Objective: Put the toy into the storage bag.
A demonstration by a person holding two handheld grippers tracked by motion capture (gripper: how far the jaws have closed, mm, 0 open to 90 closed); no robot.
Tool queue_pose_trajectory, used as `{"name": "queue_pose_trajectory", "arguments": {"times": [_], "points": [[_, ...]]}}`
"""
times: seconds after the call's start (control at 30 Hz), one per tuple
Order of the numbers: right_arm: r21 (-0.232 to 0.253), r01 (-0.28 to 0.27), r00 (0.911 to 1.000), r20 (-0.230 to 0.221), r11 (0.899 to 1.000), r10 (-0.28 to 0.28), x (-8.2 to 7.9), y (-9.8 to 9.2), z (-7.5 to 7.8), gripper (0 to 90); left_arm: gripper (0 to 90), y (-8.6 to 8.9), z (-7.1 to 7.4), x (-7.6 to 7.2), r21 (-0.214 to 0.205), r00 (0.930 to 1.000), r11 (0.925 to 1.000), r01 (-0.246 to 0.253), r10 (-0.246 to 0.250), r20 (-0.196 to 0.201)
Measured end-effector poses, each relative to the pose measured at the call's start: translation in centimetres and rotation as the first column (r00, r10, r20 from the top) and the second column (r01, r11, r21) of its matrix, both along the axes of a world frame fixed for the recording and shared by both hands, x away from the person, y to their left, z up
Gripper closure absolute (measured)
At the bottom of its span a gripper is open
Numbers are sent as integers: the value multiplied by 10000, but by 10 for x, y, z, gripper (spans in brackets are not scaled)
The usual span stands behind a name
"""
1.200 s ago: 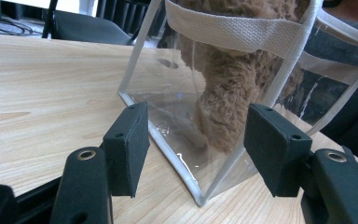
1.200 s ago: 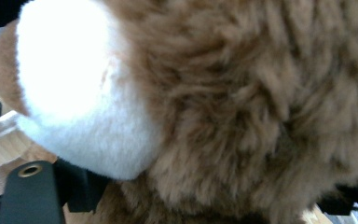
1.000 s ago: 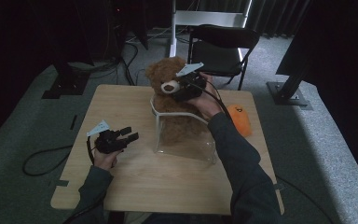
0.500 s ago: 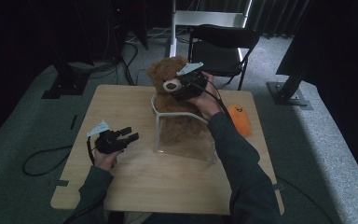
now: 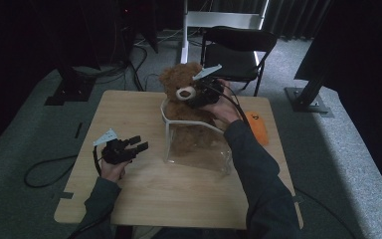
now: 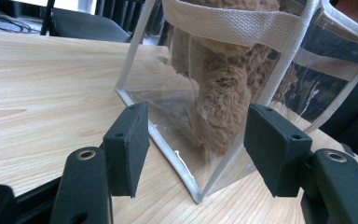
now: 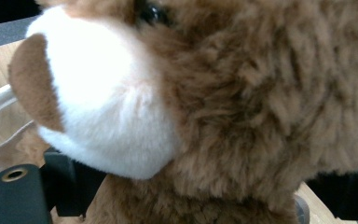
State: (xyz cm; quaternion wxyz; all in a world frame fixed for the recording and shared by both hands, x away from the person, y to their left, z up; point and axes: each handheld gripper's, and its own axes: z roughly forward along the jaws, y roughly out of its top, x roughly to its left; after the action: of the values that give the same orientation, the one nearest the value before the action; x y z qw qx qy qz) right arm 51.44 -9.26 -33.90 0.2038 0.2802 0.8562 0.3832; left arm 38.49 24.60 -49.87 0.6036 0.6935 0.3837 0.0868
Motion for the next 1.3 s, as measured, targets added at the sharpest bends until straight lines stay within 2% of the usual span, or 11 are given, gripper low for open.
{"name": "queue_pose_trajectory", "arguments": {"times": [0.23, 0.3, 0.5, 0.57, 0.83, 0.93, 1.0, 1.07, 1.13, 1.2, 1.3], "points": [[-56, 14, 9996, 266, 10000, -13, -3, -2, 2, 101, 410, 2, 0, -1, -25, 10000, 10000, -41, 41, -3], [-132, -318, 9993, 190, 9994, 321, -4, -4, 3, 101, 409, 3, 0, -1, -29, 10000, 10000, -41, 41, -4], [-215, -605, 9982, -75, 9979, 603, -4, -12, 3, 101, 410, 3, 0, -1, -47, 10000, 10000, -74, 74, -19], [-271, -530, 9986, 43, 9982, 531, -4, -13, 3, 102, 410, 3, 0, -1, -50, 10000, 10000, -83, 83, -16], [-5, -384, 9990, 247, 9993, 384, -4, -14, 4, 102, 409, 3, 0, -1, -57, 9999, 9999, -109, 109, -20], [-36, -453, 9989, 141, 9990, 453, -4, -15, 5, 102, 409, 4, 0, 0, -59, 9999, 9999, -110, 110, -19], [105, -572, 9980, -255, 9983, 574, -3, -16, 4, 101, 410, 3, 0, 0, -46, 9999, 9999, -106, 106, -35], [-219, -594, 9977, -353, 9980, 586, -3, -14, 1, 101, 409, 3, 0, 0, -17, 10000, 10000, -77, 76, -23], [-878, -558, 9984, -173, 9946, 545, -5, -10, -3, 101, 410, 2, -1, 0, -15, 10000, 10000, -72, 72, -40], [-1303, -584, 9983, -78, 9898, 578, -7, -8, -5, 101, 409, 1, -1, 0, 0, 10000, 10000, -78, 78, -44], [-1462, -589, 9983, -72, 9875, 585, -8, -7, -6, 102, 409, 1, -1, 0, 5, 10000, 10000, -83, 83, -54]]}}
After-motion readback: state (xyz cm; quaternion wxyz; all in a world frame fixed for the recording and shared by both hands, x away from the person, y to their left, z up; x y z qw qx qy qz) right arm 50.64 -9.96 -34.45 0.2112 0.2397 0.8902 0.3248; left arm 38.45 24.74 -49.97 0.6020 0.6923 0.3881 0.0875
